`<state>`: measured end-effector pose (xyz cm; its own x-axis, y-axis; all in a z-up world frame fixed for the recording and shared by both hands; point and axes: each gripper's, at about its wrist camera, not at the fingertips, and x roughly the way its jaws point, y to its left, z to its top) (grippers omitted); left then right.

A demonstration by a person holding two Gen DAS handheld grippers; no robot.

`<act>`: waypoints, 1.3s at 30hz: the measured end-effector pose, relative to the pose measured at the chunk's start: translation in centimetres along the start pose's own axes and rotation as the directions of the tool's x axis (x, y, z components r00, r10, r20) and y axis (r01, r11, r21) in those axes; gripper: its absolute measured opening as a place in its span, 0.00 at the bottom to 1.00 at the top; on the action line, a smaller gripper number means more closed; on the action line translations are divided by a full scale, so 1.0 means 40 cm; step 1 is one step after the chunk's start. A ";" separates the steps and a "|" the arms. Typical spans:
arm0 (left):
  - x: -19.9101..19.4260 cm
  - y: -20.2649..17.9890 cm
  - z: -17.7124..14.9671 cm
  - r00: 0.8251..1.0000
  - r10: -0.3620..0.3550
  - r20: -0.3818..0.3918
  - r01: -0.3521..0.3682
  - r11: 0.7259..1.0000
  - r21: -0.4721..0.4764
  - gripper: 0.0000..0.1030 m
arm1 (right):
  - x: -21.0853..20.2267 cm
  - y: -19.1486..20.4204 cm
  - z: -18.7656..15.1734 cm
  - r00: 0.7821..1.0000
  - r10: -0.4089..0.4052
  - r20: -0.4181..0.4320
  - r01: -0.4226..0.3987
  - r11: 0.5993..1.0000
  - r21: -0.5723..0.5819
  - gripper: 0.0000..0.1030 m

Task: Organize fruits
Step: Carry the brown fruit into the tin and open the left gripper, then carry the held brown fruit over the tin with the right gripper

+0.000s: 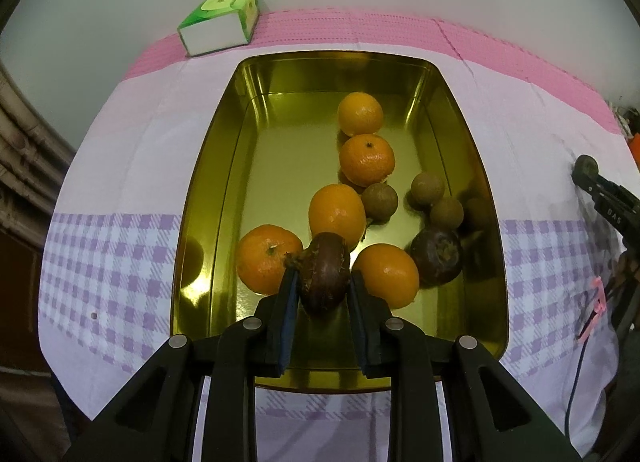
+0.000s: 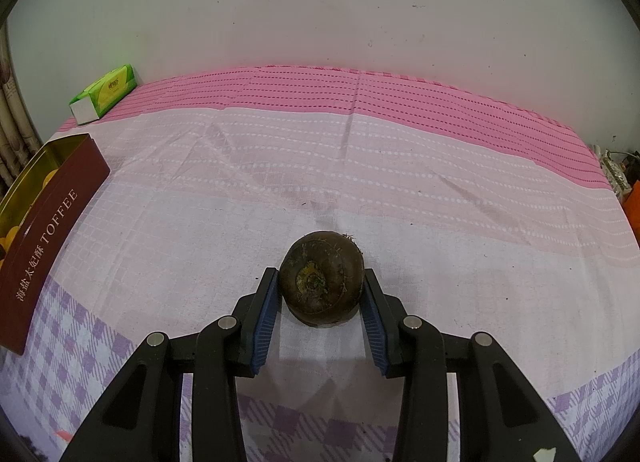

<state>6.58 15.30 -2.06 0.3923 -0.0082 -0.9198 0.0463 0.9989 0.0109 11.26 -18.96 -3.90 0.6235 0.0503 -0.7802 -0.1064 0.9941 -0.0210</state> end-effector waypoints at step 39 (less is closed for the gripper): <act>-0.137 0.136 0.011 0.982 0.099 0.163 -0.077 0.988 -0.136 0.70 | 0.003 0.005 -0.002 1.000 -0.011 0.003 0.011 1.000 0.010 0.37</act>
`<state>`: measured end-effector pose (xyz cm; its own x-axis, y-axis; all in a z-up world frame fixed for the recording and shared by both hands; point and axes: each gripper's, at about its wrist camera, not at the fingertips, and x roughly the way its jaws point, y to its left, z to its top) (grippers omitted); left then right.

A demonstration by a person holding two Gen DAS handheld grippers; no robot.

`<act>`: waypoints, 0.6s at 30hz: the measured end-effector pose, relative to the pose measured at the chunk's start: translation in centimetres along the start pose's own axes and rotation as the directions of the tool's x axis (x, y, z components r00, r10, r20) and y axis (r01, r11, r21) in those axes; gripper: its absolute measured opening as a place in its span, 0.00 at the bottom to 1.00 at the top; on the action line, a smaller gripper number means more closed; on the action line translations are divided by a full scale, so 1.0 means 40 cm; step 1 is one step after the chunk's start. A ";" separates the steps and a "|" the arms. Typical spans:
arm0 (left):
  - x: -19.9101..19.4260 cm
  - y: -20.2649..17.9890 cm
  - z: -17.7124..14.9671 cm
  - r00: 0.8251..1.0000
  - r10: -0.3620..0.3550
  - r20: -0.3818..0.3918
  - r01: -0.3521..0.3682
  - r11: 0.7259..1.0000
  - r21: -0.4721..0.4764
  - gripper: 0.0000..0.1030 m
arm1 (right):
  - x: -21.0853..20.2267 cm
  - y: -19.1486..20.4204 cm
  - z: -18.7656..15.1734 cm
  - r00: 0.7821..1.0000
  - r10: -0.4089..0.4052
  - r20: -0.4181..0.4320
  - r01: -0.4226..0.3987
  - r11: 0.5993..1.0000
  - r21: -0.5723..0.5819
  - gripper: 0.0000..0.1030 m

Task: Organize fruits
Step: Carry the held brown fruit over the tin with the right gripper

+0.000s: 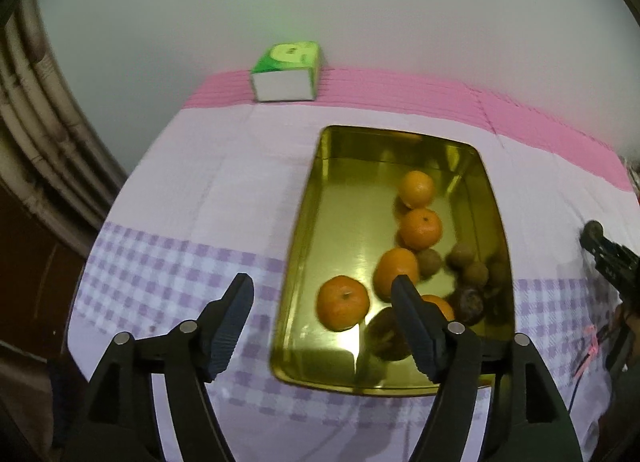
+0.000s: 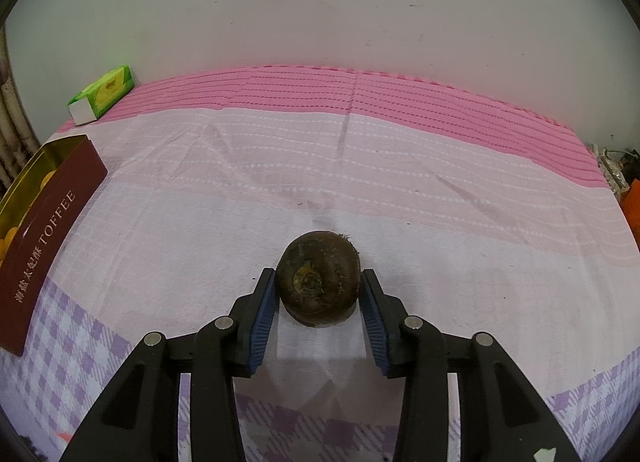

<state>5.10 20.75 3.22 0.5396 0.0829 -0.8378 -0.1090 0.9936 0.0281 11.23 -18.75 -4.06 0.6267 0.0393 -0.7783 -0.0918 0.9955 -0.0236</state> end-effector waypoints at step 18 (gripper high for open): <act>-0.004 0.029 -0.052 0.999 0.051 0.005 -0.051 0.999 -0.003 0.83 | -0.001 0.010 0.007 0.999 -0.042 -0.018 0.043 0.999 0.026 0.35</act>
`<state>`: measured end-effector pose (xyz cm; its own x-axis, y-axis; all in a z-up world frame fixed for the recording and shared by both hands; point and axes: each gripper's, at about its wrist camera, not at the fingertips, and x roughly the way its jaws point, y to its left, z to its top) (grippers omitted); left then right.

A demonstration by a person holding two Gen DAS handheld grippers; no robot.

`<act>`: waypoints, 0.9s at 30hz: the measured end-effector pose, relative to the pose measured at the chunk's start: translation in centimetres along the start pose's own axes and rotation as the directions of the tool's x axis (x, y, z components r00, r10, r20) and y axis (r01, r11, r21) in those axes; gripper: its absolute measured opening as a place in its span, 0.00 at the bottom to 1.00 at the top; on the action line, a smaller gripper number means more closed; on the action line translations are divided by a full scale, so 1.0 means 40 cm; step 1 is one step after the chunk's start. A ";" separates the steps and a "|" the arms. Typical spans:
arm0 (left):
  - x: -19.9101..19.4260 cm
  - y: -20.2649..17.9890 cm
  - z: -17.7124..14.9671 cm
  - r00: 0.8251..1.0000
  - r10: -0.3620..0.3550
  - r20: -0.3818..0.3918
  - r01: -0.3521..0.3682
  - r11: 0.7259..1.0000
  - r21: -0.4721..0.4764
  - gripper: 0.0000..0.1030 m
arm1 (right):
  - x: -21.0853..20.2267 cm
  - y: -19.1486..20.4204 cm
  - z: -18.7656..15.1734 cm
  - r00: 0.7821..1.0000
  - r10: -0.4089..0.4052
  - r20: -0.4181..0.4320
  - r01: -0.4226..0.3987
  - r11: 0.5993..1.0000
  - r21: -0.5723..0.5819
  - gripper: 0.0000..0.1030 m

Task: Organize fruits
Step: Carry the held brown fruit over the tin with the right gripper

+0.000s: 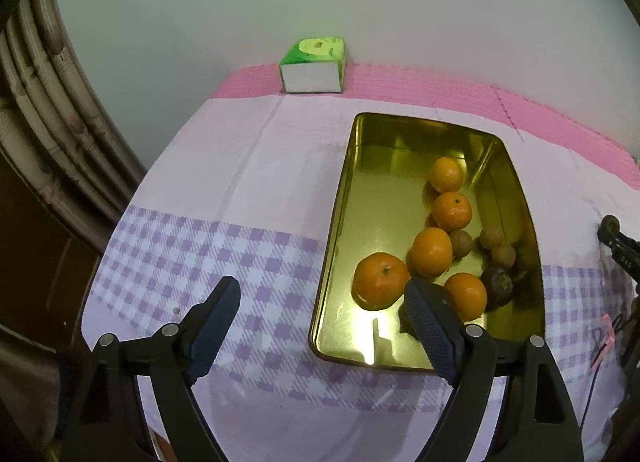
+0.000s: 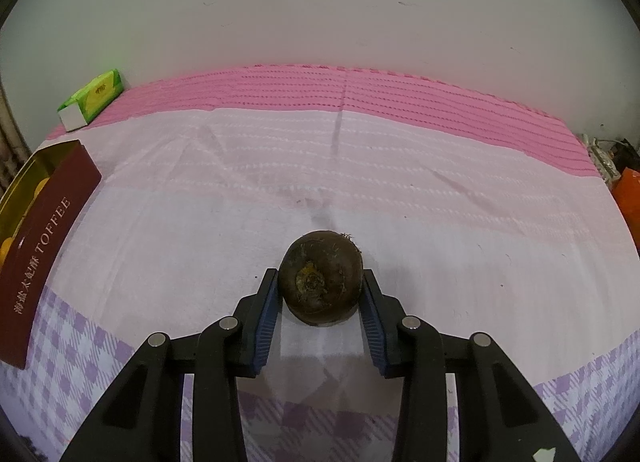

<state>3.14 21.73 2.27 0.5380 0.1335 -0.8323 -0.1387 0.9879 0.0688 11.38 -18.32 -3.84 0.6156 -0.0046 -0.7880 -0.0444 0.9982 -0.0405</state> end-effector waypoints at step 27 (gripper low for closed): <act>-0.009 0.071 0.007 1.000 0.024 -0.007 -0.024 0.994 -0.106 0.85 | -0.180 0.330 0.044 0.972 0.231 0.042 -0.219 0.957 -0.188 0.35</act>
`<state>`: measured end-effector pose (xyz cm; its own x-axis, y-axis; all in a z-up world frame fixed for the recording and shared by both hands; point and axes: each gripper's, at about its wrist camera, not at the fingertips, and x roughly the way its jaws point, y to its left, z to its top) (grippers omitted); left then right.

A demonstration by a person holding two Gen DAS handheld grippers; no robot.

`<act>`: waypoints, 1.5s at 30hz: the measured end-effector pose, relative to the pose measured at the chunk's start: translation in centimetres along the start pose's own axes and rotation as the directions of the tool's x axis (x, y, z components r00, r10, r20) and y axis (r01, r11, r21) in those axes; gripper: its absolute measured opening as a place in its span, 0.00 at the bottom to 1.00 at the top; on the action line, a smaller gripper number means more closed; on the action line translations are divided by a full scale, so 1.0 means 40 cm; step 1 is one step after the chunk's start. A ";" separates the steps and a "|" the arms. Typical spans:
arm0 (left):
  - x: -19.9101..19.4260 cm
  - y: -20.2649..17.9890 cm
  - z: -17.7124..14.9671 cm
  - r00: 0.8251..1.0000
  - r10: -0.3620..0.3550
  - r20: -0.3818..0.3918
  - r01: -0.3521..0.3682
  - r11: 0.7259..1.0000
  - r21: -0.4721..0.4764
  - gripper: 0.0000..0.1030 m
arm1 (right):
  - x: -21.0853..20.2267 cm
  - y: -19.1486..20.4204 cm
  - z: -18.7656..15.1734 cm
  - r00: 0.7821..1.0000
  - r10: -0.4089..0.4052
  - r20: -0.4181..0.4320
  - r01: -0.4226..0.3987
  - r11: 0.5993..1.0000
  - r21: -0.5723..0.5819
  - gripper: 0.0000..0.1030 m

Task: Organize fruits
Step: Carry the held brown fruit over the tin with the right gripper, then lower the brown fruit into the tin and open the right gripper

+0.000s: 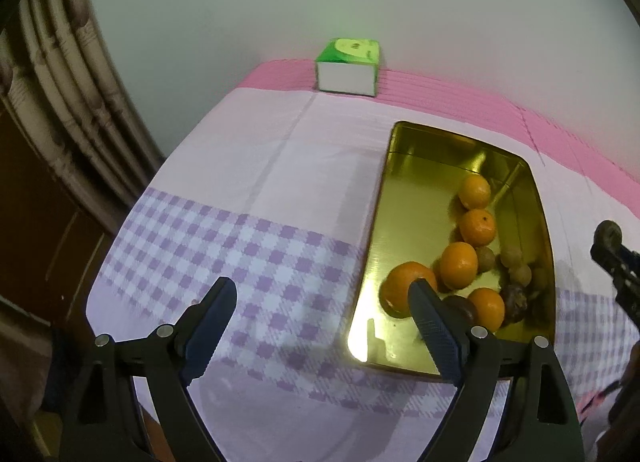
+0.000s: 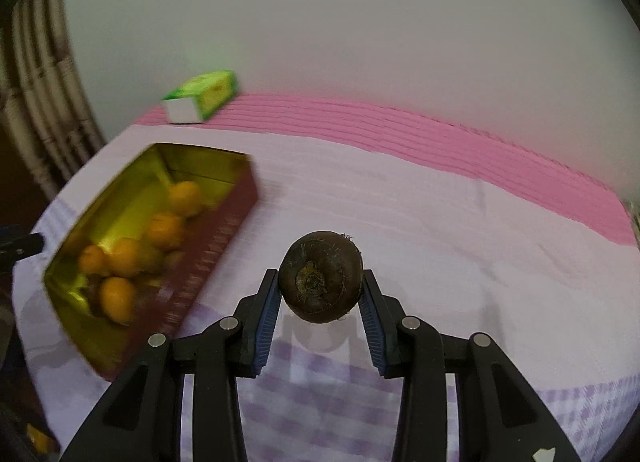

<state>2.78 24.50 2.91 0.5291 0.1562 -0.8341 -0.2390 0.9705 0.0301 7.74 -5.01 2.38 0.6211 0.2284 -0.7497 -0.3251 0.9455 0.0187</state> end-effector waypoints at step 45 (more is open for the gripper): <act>-0.052 0.039 -0.039 0.997 0.025 -0.074 -0.022 0.999 0.048 0.85 | 0.155 0.334 0.039 0.992 0.065 -0.107 -0.087 0.973 -0.215 0.35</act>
<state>0.03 25.41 3.82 0.4609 0.1667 -0.8717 -0.2110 0.9746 0.0749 8.34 9.41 -0.99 0.5189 0.2635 -0.8132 -0.5239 0.8498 -0.0589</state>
